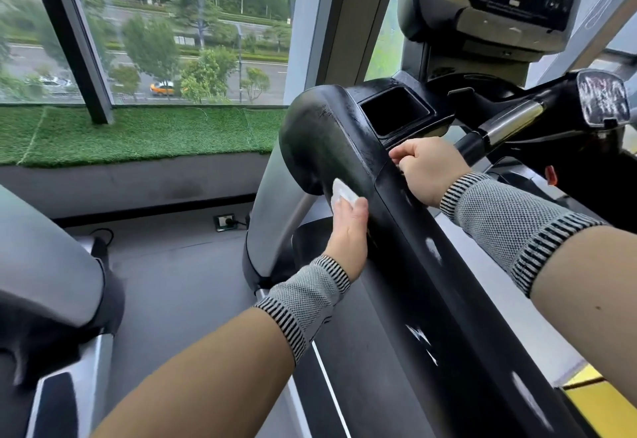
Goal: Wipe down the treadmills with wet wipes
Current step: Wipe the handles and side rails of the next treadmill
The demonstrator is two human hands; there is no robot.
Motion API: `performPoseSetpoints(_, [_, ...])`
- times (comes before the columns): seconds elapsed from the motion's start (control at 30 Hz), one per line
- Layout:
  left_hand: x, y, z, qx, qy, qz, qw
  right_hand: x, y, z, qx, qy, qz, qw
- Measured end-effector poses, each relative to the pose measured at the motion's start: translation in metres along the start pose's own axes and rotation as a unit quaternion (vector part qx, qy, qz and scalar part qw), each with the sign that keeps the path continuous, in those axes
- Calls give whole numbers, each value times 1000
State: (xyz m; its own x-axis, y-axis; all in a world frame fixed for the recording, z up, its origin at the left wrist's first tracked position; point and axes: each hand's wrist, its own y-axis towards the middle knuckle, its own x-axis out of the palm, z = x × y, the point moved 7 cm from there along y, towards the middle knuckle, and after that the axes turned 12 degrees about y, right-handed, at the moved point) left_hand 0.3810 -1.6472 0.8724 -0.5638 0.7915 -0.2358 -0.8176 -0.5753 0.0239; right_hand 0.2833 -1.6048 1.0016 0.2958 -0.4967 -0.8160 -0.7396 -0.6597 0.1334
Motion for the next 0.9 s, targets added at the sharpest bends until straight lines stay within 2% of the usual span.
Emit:
performPoseSetpoints(0.2, [-10, 17, 38, 46, 44, -19, 998, -11, -7, 2, 0, 25, 15, 1000])
performPoseSetpoints(0.33, [-10, 22, 57, 136, 209, -28, 968, -20, -9, 9, 5, 44, 30, 999])
performPoseSetpoints(0.53, [-21, 54, 69, 163, 309, -53, 935, -30, -17, 14, 9, 47, 32, 998])
performPoseSetpoints(0.77, [-13, 41, 78, 225, 324, -53, 917, -38, -20, 19, 5, 44, 40, 998])
performPoseSetpoints(0.9, [-24, 63, 72, 204, 362, -25, 909, -36, -18, 21, 8, 67, 23, 997])
